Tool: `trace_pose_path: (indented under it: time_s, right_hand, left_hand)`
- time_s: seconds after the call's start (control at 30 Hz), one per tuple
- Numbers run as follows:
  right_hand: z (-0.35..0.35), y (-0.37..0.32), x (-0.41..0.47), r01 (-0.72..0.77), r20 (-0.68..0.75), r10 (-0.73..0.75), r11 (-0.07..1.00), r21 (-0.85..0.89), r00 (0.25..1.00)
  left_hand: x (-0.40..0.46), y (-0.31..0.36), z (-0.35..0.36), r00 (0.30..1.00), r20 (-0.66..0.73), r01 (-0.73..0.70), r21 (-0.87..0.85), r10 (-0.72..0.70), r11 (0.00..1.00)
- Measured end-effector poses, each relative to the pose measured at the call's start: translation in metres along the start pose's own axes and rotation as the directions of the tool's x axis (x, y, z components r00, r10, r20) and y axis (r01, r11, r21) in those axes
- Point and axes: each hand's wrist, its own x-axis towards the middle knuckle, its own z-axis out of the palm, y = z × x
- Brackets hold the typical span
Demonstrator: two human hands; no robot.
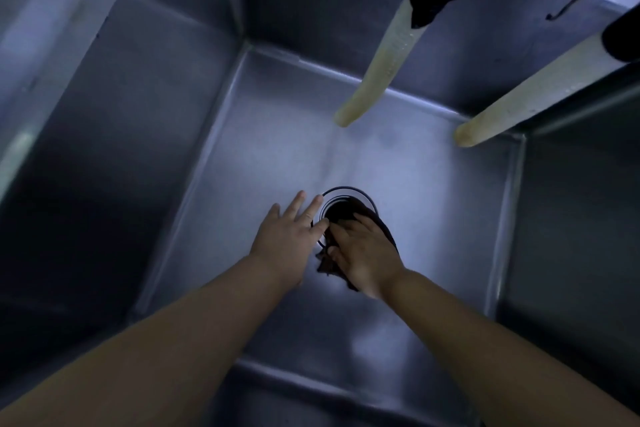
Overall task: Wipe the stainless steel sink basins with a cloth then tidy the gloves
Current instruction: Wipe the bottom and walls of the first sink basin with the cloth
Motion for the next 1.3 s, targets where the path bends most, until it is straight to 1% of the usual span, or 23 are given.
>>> trace_pose_path:
  time_s: [0.1,0.2,0.3,0.4,0.53,0.6,0.67,0.73,0.8,0.9,1.0,1.03,1.1,1.17,1.3]
  right_hand:
    - [0.001,0.001,0.003,0.009,0.017,-0.008,0.997,-0.072,1.000]
    - [0.006,-0.004,-0.001,-0.037,-0.009,0.036,0.984,-0.172,0.999]
    - [0.013,-0.009,-0.015,-0.108,-0.034,0.104,0.972,-0.206,0.994]
    - [0.020,-0.010,-0.043,-0.133,-0.068,0.122,0.972,-0.193,0.990]
    - [0.027,0.003,-0.095,-0.161,-0.045,0.155,0.967,-0.199,0.987]
    - [0.021,0.015,-0.112,-0.206,-0.035,0.203,0.955,-0.213,0.979]
    - [0.009,0.029,-0.116,-0.291,-0.026,0.292,0.930,-0.224,0.956]
    - [-0.006,0.044,-0.103,-0.383,-0.037,0.384,0.898,-0.217,0.922]
    - [-0.020,0.059,-0.082,-0.421,-0.065,0.417,0.883,-0.207,0.906]
    - [-0.024,0.067,-0.056,-0.410,-0.076,0.404,0.882,-0.232,0.912]
    - [-0.011,0.048,-0.055,-0.404,-0.093,0.393,0.888,-0.221,0.915]
    - [-0.005,0.038,-0.061,-0.381,-0.088,0.371,0.898,-0.219,0.924]
    - [0.011,0.016,-0.079,-0.300,-0.059,0.294,0.926,-0.227,0.954]
    - [0.025,-0.006,-0.093,-0.206,-0.002,0.214,0.942,-0.265,0.977]
    - [0.034,-0.038,-0.081,-0.034,0.086,0.063,0.951,-0.306,0.994]
  left_hand:
    - [0.000,0.002,0.000,1.000,-0.007,0.017,0.009,-0.017,1.000]
    - [0.001,0.005,0.000,0.999,-0.015,0.041,0.009,-0.041,0.999]
    - [0.001,0.007,0.001,0.999,-0.014,0.046,0.045,-0.046,0.998]
    - [0.001,0.007,0.001,0.999,-0.001,0.045,0.069,-0.045,0.997]
    - [-0.005,0.005,0.001,0.999,-0.026,0.027,0.068,-0.026,0.997]
    - [-0.014,0.000,0.002,0.999,-0.049,0.012,0.081,-0.008,0.997]
    - [-0.028,-0.009,0.001,0.997,-0.077,0.011,0.094,-0.004,0.995]
    - [-0.046,-0.020,-0.004,0.993,-0.113,0.037,0.088,-0.027,0.995]
    - [-0.067,-0.033,-0.012,0.985,-0.164,0.066,0.078,-0.053,0.995]
    - [-0.099,-0.052,-0.023,0.975,-0.214,0.079,0.101,-0.055,0.992]
    - [-0.130,-0.065,-0.030,0.981,-0.188,0.078,0.106,-0.057,0.991]
    - [-0.141,-0.068,-0.032,0.976,-0.214,0.055,0.109,-0.031,0.992]
    - [-0.165,-0.075,-0.034,0.951,-0.307,0.001,0.117,0.035,0.993]
    - [-0.189,-0.085,-0.036,0.924,-0.376,-0.023,0.120,0.067,0.993]
    - [-0.220,-0.105,-0.026,0.864,-0.481,-0.059,0.201,0.151,0.978]
